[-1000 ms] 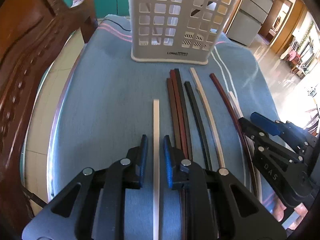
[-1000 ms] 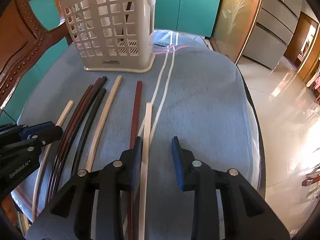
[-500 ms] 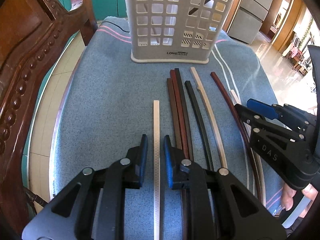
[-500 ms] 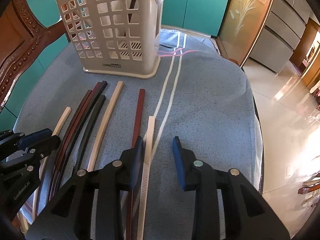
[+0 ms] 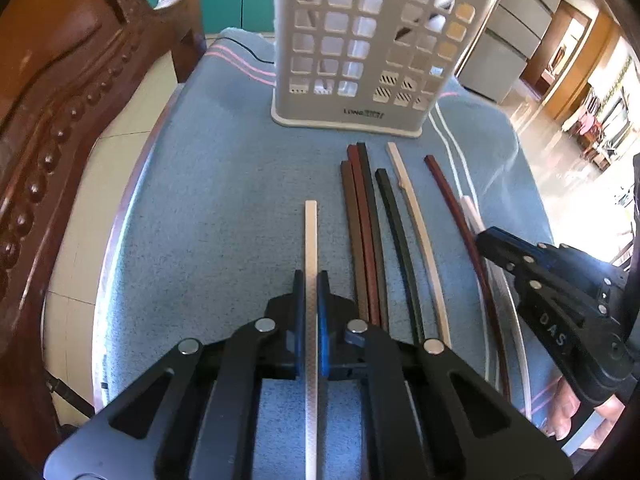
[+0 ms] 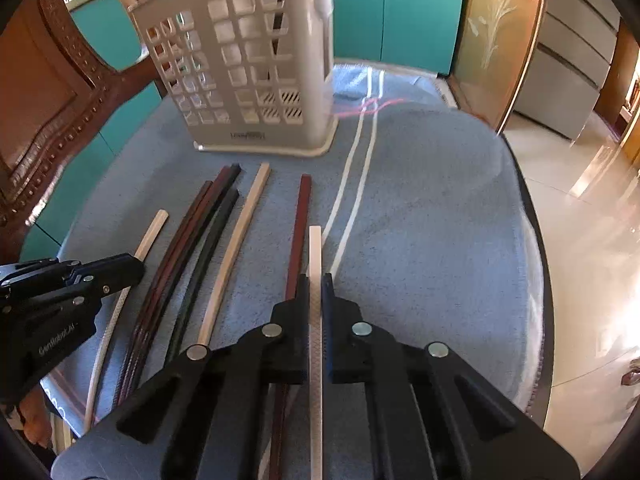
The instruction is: Organize utensils
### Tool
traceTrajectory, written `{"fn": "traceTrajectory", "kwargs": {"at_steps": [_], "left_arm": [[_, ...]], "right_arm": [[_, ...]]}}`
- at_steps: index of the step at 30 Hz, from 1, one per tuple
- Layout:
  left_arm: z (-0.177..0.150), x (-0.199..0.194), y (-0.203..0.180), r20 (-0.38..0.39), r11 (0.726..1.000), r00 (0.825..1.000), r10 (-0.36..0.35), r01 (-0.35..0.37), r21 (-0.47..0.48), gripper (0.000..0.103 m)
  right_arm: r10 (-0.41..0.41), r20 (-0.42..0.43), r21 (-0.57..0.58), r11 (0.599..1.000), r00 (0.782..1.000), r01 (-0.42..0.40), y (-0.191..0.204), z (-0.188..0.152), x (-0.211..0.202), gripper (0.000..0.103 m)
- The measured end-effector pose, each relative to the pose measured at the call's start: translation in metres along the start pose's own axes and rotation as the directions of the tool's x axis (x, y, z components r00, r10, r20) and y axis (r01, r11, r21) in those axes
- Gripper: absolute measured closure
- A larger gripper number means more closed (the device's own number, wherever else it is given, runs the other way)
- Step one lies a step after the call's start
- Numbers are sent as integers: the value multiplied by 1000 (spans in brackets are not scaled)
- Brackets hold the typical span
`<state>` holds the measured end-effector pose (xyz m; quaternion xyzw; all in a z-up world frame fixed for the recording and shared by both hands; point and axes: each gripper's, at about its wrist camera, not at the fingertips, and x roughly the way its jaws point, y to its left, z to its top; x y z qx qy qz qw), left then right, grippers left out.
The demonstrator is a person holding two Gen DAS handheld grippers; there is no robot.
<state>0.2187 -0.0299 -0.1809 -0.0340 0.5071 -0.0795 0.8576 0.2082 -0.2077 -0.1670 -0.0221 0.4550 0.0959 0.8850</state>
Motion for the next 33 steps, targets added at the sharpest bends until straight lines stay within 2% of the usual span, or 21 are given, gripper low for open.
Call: {"fn": "traceTrajectory", "kwargs": {"at_steps": [7, 13, 16, 21, 24, 25, 27, 28, 31, 33], "left_arm": [[5, -54, -2, 132, 999, 991, -30, 27, 23, 96], [11, -112, 0, 243, 996, 966, -84, 78, 31, 96], [16, -144, 0, 305, 993, 945, -117, 111, 36, 96], [33, -194, 0, 407, 988, 900, -154, 134, 77, 96], [51, -218, 1, 455, 986, 875, -168, 146, 83, 96], [57, -226, 1, 474, 986, 865, -165, 144, 80, 96], [73, -243, 1, 519, 988, 841, -156, 137, 76, 96], [83, -251, 1, 542, 988, 827, -152, 136, 69, 96], [108, -265, 0, 574, 987, 805, -151, 153, 45, 96], [122, -271, -2, 612, 992, 784, -105, 122, 13, 96]], "right_arm": [[16, 145, 21, 1000, 989, -19, -10, 11, -67, 96], [54, 293, -9, 998, 955, -54, -9, 20, -137, 97], [77, 364, -26, 997, 928, -72, -7, 27, -169, 96], [115, 447, -51, 993, 887, -103, -6, 42, -207, 96], [134, 493, -63, 991, 859, -119, -3, 62, -225, 96], [147, 518, -77, 989, 843, -125, -1, 72, -232, 96], [153, 546, -85, 988, 824, -127, 3, 87, -242, 97], [153, 552, -85, 988, 819, -127, 4, 98, -245, 96], [164, 563, -85, 986, 810, -140, 9, 122, -248, 96], [146, 574, -73, 989, 805, -128, 13, 142, -250, 96]]}}
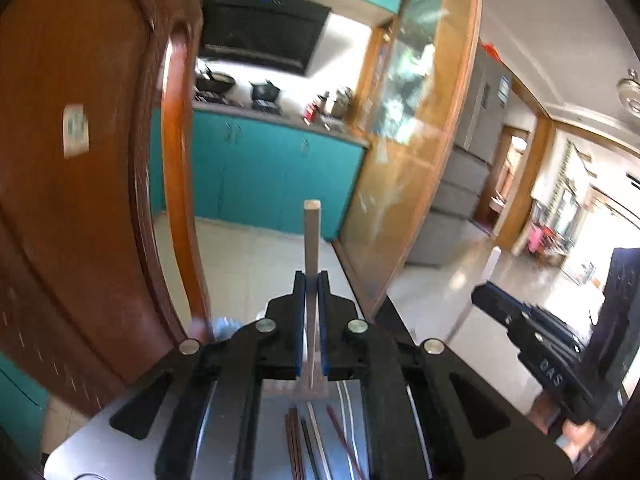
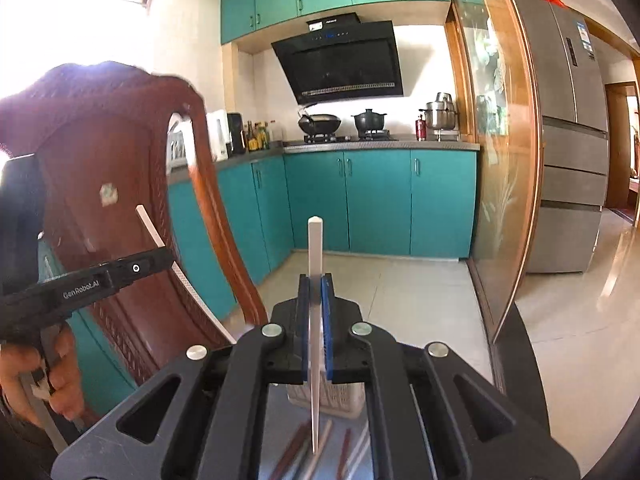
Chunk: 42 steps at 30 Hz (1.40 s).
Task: Organize utensils
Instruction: 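Lift both white chopsticks upright over the white basket with both tools, then open both tools to drop the white chopsticks into the basket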
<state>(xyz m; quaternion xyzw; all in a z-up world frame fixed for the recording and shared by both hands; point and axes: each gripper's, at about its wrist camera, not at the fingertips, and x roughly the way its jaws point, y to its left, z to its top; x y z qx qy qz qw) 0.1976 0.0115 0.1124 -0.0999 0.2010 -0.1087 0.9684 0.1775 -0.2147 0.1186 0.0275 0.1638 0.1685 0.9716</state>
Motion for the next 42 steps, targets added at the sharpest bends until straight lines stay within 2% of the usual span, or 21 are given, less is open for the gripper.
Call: {"fn": "traceTrajectory", "kwargs": {"at_steps": [3, 7, 9, 11, 16, 18, 20, 25, 26, 28, 32, 34, 37, 42], "left_arm": [[9, 12, -3, 53, 999, 997, 52, -52, -9, 96], [7, 37, 0, 62, 995, 993, 98, -96, -34, 96], [-3, 50, 1, 33, 994, 994, 103, -101, -33, 96], [-12, 60, 4, 6, 994, 994, 106, -105, -24, 96], [-38, 84, 9, -64, 992, 990, 125, -125, 1, 96], [-46, 89, 12, -84, 992, 988, 128, -128, 5, 96], [-51, 92, 13, -95, 991, 987, 131, -131, 7, 96], [-55, 105, 15, -127, 991, 983, 130, -130, 13, 96], [-57, 105, 17, -132, 991, 983, 130, -130, 11, 95], [-59, 103, 18, -137, 993, 983, 120, -120, 7, 85], [-65, 84, 16, -113, 995, 988, 102, -102, 3, 80], [-67, 71, 15, -90, 996, 992, 93, -93, 6, 74], [-81, 47, 13, -69, 997, 995, 78, -77, 8, 72], [-125, 32, 16, -137, 999, 989, 51, -49, 21, 72]], "right_arm": [[-21, 39, 16, 1000, 999, 20, 4, 16, 11, 97], [-48, 80, 54, 998, 996, 44, 1, 27, 31, 97], [-81, 83, 48, 996, 993, 77, 1, 21, 46, 97], [-72, 84, 41, 997, 994, 69, 1, 9, 59, 96], [-102, 5, 21, 995, 995, 102, -3, -29, 89, 96], [-90, -16, 39, 995, 996, 91, -7, -38, 93, 96], [-85, -19, 59, 995, 996, 86, -8, -37, 90, 96], [-78, 68, 42, 996, 995, 76, -1, -7, 69, 96], [-80, 85, 37, 996, 993, 78, 1, 0, 66, 96], [-90, 109, 29, 996, 990, 87, 2, 12, 65, 96], [-120, 129, 22, 993, 984, 118, 2, 23, 74, 96], [-132, 134, 19, 991, 982, 131, 1, 20, 81, 96], [-145, 120, 15, 989, 982, 144, 0, 10, 92, 96], [-133, 25, 26, 991, 991, 132, -7, -26, 96, 96]]}}
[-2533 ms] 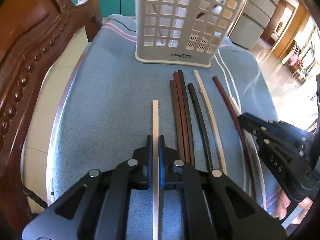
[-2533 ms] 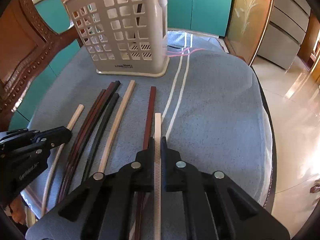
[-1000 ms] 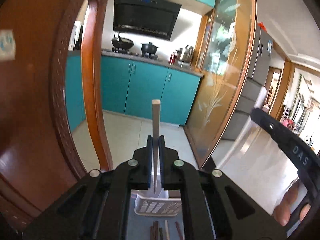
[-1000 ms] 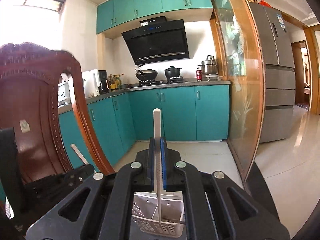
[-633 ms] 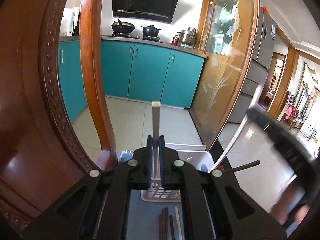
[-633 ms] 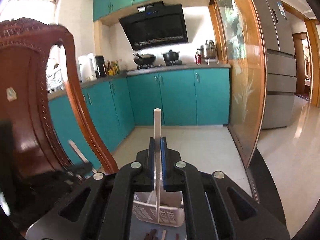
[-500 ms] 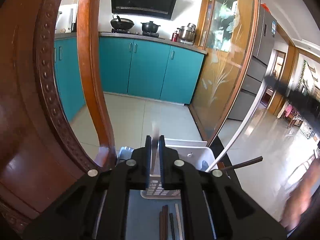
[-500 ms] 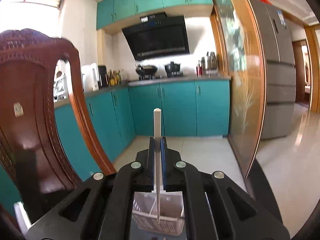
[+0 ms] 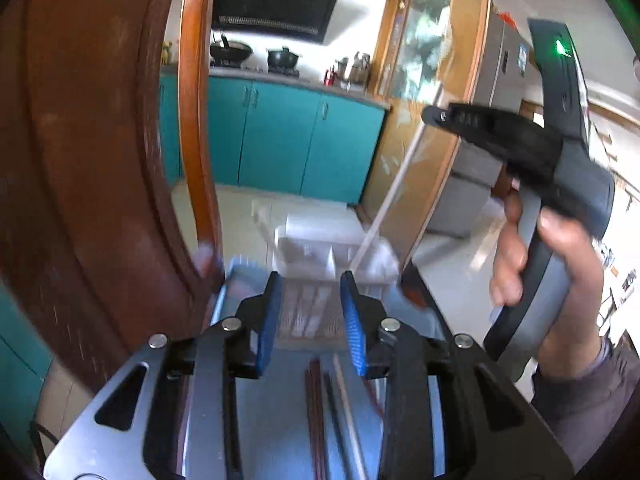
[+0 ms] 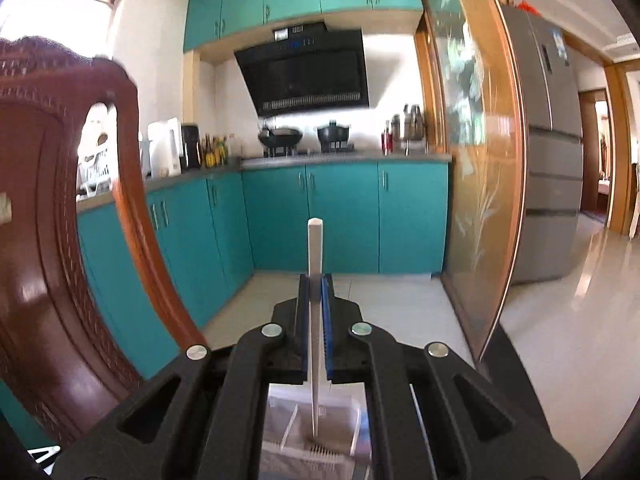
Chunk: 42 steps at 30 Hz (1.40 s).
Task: Organize utensils
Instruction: 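Open both tools to drop the white chopsticks into the basket, then move both open tools back down to the remaining chopsticks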
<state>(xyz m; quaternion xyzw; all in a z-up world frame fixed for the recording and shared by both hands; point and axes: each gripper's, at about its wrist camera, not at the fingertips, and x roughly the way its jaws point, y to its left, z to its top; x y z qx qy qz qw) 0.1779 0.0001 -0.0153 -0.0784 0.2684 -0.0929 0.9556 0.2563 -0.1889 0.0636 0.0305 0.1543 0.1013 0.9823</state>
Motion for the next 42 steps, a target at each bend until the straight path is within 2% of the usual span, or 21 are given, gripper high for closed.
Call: {"fn": "traceTrajectory", "kwargs": {"at_steps": [2, 4, 6, 10, 13, 15, 16, 17, 18, 19, 20, 23, 26, 28, 29, 31, 34, 42], "left_arm": [[-24, 8, 3, -61, 1000, 998, 3, -2, 13, 72], [-47, 21, 8, -137, 1000, 990, 6, -4, 15, 72], [-68, 31, 14, -199, 1000, 980, 2, -2, -2, 72], [-96, 45, 21, -281, 1000, 960, -20, 14, -27, 72], [-113, 51, 20, -323, 999, 946, -33, 28, -21, 72], [-127, 55, 16, -349, 999, 936, -37, 36, -10, 72], [-130, 58, 15, -360, 999, 932, -38, 38, -6, 72], [-134, 61, 13, -375, 999, 926, -42, 43, -4, 72], [-139, 66, 10, -390, 999, 920, -45, 49, -1, 72], [-142, 66, 9, -397, 999, 917, -46, 51, 1, 72], [-144, 70, 6, -406, 999, 913, -46, 53, 5, 72], [-144, 79, 2, -426, 999, 904, -34, 43, 12, 72], [-146, 89, 6, -455, 1000, 890, -30, 28, -11, 73], [-152, 94, 10, -476, 1000, 880, -16, 9, -17, 82], [-153, 95, 12, -482, 1000, 876, -15, 5, -22, 82], [-155, 95, 17, -481, 1000, 877, -5, -9, -26, 91], [-157, 95, 20, -479, 1000, 878, -5, -8, -26, 91], [-159, 89, 21, -479, 1000, 878, -7, -5, -23, 91]], "right_arm": [[-5, -20, -15, 1000, 1000, 5, -1, -16, -9, 95], [-13, -22, -31, 999, 1000, 12, -2, -29, -24, 87], [-1, -17, -23, 1000, 1000, 1, -5, -36, -39, 69], [27, 17, -10, 1000, 999, -27, -11, -55, -88, 63], [21, 26, 22, 1000, 999, -21, -21, -89, -123, 56], [-16, -17, 27, 1000, 1000, 16, -28, -114, -125, 48], [-38, -68, 14, 999, 997, 40, -31, -126, -121, 48], [-68, -165, -12, 998, 984, 67, -35, -148, -108, 48], [-80, -218, -21, 997, 973, 78, -37, -160, -100, 48], [-98, -281, -25, 995, 955, 95, -42, -174, -91, 48], [-115, -359, -20, 993, 926, 116, -47, -191, -79, 48], [-92, -473, 19, 993, 876, 115, -55, -216, -62, 48], [-80, -518, 26, 994, 852, 109, -51, -228, -52, 48], [-80, -547, 3, 995, 833, 97, -43, -233, -43, 48], [-82, -561, -13, 996, 824, 90, -37, -238, -39, 48], [-81, -579, -31, 996, 811, 78, -31, -246, -36, 48], [-74, -614, -41, 997, 786, 61, -25, -258, -29, 48], [-89, -617, -59, 996, 782, 66, -20, -260, -21, 48]]}}
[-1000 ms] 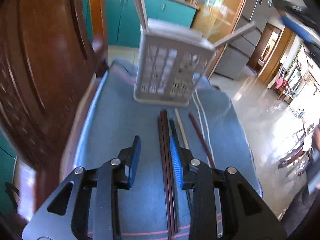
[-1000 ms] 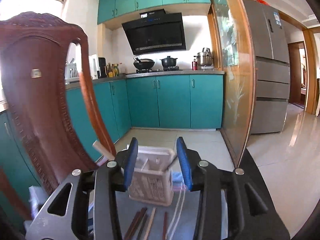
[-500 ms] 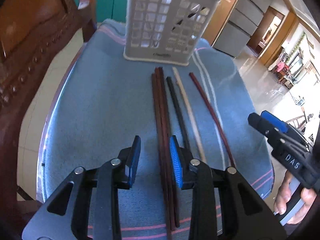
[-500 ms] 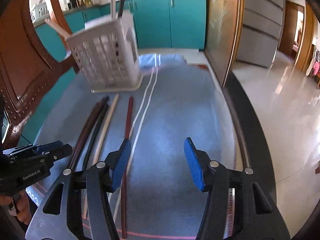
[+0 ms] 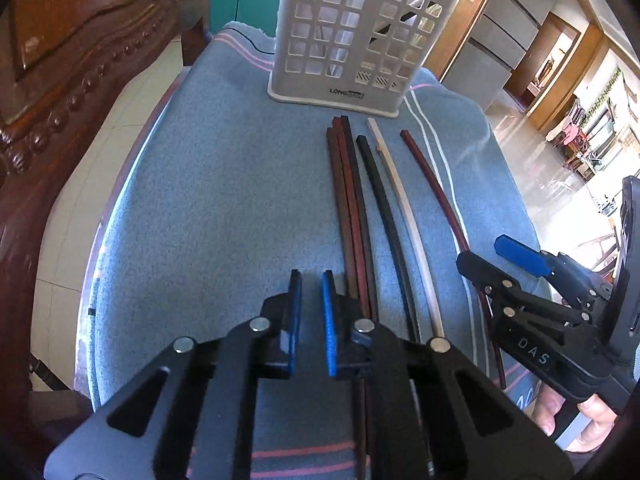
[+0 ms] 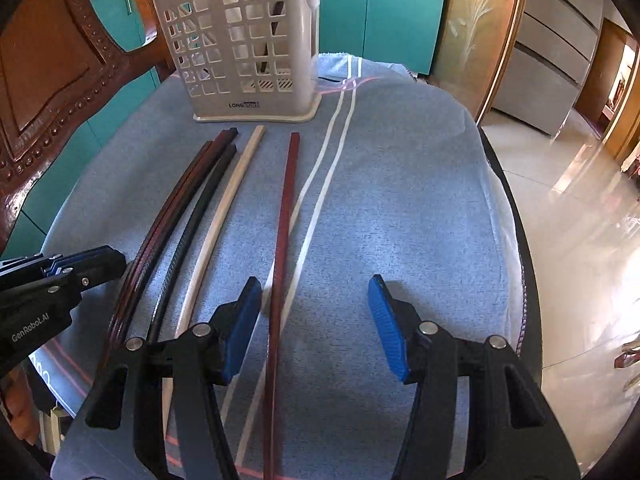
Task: Organize utensils
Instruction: 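Move both open tools back down to the remaining chopsticks, then grasp a dark brown chopstick with the left tool while the right tool grasps a dark red chopstick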
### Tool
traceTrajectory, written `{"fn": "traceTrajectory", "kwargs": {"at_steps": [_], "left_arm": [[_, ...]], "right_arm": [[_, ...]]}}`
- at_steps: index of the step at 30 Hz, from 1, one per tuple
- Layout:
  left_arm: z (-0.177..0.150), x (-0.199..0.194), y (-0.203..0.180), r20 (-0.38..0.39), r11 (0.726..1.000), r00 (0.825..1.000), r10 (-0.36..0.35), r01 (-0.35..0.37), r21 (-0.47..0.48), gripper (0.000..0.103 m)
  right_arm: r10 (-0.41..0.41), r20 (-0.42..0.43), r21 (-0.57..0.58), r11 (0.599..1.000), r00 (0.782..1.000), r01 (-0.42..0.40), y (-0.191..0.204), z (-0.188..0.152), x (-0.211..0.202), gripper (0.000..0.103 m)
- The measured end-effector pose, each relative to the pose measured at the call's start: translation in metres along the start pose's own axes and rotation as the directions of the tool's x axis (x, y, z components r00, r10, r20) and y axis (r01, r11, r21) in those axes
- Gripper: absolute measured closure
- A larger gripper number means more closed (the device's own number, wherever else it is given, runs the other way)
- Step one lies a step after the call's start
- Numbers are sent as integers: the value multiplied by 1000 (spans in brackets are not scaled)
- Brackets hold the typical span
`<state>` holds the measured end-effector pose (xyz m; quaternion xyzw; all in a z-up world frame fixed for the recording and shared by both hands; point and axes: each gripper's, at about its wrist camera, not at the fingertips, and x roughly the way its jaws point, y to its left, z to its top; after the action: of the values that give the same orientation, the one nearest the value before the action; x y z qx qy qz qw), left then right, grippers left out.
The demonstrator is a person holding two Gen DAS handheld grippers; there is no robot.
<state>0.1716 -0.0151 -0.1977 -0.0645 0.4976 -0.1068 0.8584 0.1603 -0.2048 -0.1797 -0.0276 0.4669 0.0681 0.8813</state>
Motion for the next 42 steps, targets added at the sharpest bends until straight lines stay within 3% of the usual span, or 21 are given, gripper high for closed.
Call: {"fn": "traceTrajectory", "kwargs": {"at_steps": [5, 7, 9, 11, 15, 17, 19, 22, 26, 28, 30, 34, 38, 40, 42], "left_arm": [[1, 0, 0, -1, 1000, 1000, -1, 1, 1, 91], [1, 0, 0, -1, 1000, 1000, -1, 1, 1, 91], [1, 0, 0, -1, 1000, 1000, -1, 1, 1, 91], [1, 0, 0, -1, 1000, 1000, 0, 0, 1, 91], [1, 0, 0, -2, 1000, 1000, -1, 1, 2, 91], [1, -1, -1, 1, 1000, 1000, -12, 12, -7, 85], [1, -2, -4, 12, 1000, 1000, -18, 18, -4, 68], [0, -2, -12, 14, 1000, 1000, -12, 12, 28, 67], [-2, 0, -19, 24, 998, 1000, 5, -7, 56, 67], [-2, 0, -18, 27, 998, 1000, 9, -10, 54, 70], [-1, -1, -16, 31, 999, 1000, 3, -5, 48, 82], [-3, -2, -17, 31, 998, 999, -10, 8, 59, 91], [-6, -3, -21, 28, 997, 1000, -14, 11, 78, 94], [-7, -3, -19, 27, 997, 999, -20, 18, 74, 94], [-6, -3, -17, 28, 997, 999, -24, 23, 68, 94]], "right_arm": [[-2, 4, 5, 1000, 1000, 2, -3, -1, -1, 48], [-20, 11, 6, 1000, 1000, 19, -3, 0, -1, 58], [-8, 8, 21, 1000, 1000, 7, -6, 0, -2, 81], [8, -5, 39, 999, 1000, -7, -9, 1, -2, 95], [41, -31, 78, 996, 999, -39, -16, -1, -5, 96], [67, -42, 93, 994, 997, -62, -18, -2, -9, 97], [84, -46, 92, 993, 995, -79, -18, -2, -15, 97], [75, -29, 87, 994, 997, -73, -19, -1, -20, 95], [44, -24, 79, 996, 999, -42, -18, -1, -17, 75], [43, -29, 79, 996, 999, -40, -17, -2, -15, 72], [41, -28, 74, 997, 999, -39, -16, -1, -12, 69], [21, -17, 46, 999, 1000, -20, -9, 8, -5, 66], [-3, -26, 10, 1000, 1000, 3, 1, 13, 10, 66], [-15, -8, -13, 1000, 1000, 15, 7, 13, 10, 73], [-1, -7, -18, 1000, 1000, 1, 10, 12, 10, 92]]}}
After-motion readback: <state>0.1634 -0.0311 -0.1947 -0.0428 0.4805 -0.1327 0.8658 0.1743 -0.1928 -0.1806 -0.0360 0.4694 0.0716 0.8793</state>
